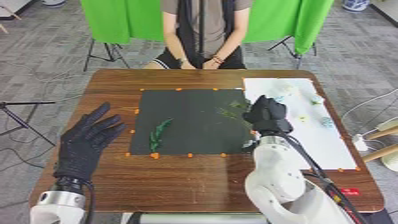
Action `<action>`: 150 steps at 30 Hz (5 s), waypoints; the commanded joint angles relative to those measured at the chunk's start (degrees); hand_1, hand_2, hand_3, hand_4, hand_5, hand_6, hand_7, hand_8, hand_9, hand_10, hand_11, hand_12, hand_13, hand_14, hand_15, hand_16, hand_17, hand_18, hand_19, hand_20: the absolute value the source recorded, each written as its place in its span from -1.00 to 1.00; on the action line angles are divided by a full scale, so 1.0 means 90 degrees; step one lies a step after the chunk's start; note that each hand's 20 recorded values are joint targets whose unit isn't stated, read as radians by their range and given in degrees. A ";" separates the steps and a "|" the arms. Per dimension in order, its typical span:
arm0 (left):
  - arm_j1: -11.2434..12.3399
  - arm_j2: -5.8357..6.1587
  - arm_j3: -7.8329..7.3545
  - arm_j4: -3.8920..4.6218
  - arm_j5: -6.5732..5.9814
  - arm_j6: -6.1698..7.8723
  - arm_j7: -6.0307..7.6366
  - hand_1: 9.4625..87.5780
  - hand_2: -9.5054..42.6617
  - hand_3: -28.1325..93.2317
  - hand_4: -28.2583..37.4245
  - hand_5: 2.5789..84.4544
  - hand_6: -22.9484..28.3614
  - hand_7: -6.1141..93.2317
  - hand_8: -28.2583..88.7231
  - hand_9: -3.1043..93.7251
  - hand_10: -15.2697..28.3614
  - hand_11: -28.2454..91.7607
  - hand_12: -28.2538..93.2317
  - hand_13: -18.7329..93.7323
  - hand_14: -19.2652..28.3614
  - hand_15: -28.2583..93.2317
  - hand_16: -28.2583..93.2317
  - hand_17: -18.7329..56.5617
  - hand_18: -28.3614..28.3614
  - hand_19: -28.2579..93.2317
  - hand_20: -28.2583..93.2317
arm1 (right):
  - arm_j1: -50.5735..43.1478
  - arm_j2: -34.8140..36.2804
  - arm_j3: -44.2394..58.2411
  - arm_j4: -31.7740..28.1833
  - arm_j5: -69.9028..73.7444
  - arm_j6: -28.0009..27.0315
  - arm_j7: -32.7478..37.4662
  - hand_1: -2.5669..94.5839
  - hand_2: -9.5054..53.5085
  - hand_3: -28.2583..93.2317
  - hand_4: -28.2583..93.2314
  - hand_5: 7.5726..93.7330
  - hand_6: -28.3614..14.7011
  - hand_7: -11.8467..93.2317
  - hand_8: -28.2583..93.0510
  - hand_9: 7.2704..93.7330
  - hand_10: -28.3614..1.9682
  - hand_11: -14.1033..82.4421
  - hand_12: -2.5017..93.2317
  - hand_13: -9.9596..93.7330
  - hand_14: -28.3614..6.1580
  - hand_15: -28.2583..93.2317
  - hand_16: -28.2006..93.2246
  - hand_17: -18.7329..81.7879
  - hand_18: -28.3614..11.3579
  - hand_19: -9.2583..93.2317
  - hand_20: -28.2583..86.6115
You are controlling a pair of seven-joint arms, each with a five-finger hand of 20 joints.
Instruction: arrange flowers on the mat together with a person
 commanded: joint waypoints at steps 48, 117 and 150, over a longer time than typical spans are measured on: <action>-0.0539 0.0231 0.0072 -0.0064 0.0216 -0.0255 0.0046 -0.67 -0.27 0.72 -1.00 -0.14 0.32 -0.67 -0.66 -0.15 0.77 -0.08 -0.37 -0.14 1.00 0.33 -0.74 -0.64 0.97 0.58 -0.81 | 0.1156 -0.2103 -0.1213 0.1711 -0.0444 -0.1934 -0.0101 -0.29 -0.88 0.67 -1.00 1.00 0.32 -0.30 -0.78 1.00 -0.03 0.16 -0.61 0.75 -0.20 0.61 -0.32 -0.15 -0.61 0.83 -0.64; -0.0235 0.0352 0.0018 -0.0149 0.0039 0.0034 0.0170 -0.68 -0.27 0.72 -1.00 -0.13 0.33 -0.67 -0.66 -0.15 0.77 -0.07 -0.37 -0.14 1.00 0.34 -0.74 -0.64 0.95 0.57 -0.79 | -0.0148 -0.1700 0.0194 -0.0112 -0.0829 -0.4794 -0.4607 -0.80 0.17 0.63 -1.00 0.43 0.49 -0.58 -0.76 -0.24 -0.73 0.31 -0.67 -0.30 -0.66 0.84 -0.58 -0.66 -0.24 0.07 -0.10; 0.0458 0.0106 -0.0038 0.0135 -0.0283 0.0328 0.1176 -0.73 -0.29 0.72 -1.00 -0.23 0.17 -0.68 -0.68 -0.11 0.64 -0.17 -0.39 -0.07 0.97 0.17 -0.70 -0.59 0.96 0.60 -0.86 | -0.3738 -0.1353 0.4217 -0.1492 1.0423 -0.0710 -0.4538 -0.86 0.05 0.77 -1.00 -0.10 0.29 -0.60 -0.73 -0.03 -0.48 -0.36 -0.72 -0.09 -0.83 0.21 -0.42 -0.58 -0.66 0.13 -0.19</action>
